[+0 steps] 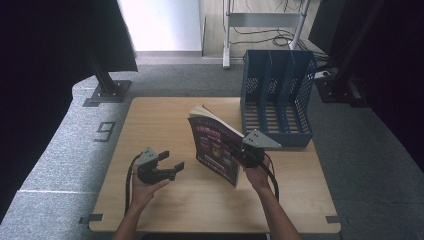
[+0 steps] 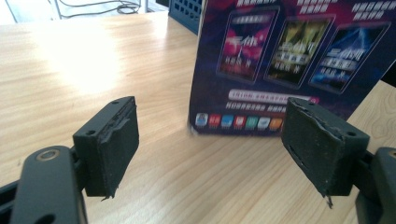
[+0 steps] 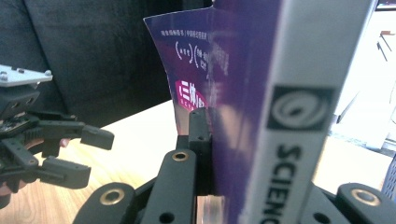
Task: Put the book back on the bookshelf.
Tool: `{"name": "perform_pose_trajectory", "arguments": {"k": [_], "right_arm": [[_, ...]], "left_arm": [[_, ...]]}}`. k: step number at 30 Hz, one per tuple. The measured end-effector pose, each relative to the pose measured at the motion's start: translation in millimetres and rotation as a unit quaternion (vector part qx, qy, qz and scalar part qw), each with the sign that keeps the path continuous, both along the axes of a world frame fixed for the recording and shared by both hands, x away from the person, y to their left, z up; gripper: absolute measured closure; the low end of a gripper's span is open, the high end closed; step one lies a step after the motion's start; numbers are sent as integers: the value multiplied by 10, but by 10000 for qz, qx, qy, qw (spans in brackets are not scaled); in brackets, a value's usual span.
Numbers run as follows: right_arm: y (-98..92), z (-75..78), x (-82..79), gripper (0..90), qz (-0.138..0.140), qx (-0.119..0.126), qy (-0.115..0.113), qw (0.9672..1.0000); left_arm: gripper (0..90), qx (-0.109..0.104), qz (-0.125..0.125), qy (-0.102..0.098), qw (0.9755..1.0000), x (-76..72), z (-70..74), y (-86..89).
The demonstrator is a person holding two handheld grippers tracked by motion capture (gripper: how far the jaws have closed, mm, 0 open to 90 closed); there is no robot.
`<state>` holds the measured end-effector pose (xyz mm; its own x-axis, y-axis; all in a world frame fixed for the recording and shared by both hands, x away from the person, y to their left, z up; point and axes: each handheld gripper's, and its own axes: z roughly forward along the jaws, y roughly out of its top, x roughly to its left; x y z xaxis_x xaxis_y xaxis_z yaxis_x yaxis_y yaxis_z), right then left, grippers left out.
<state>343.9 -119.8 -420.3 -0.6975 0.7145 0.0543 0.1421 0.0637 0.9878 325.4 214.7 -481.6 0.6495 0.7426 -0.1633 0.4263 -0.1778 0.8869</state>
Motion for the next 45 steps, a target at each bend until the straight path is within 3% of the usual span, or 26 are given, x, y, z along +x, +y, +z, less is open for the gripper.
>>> {"name": "perform_pose_trajectory", "arguments": {"k": [22, 45], "right_arm": [[6, 261, -71, 817, -197, 82, -190, 9996], [-242, 477, -71, 818, -520, 285, -384, 9975]], "left_arm": [[196, 90, 71, 86, 9999, -66, -60, 56], [195, 89, 109, 171, 9998, -68, -93, 49]]}}
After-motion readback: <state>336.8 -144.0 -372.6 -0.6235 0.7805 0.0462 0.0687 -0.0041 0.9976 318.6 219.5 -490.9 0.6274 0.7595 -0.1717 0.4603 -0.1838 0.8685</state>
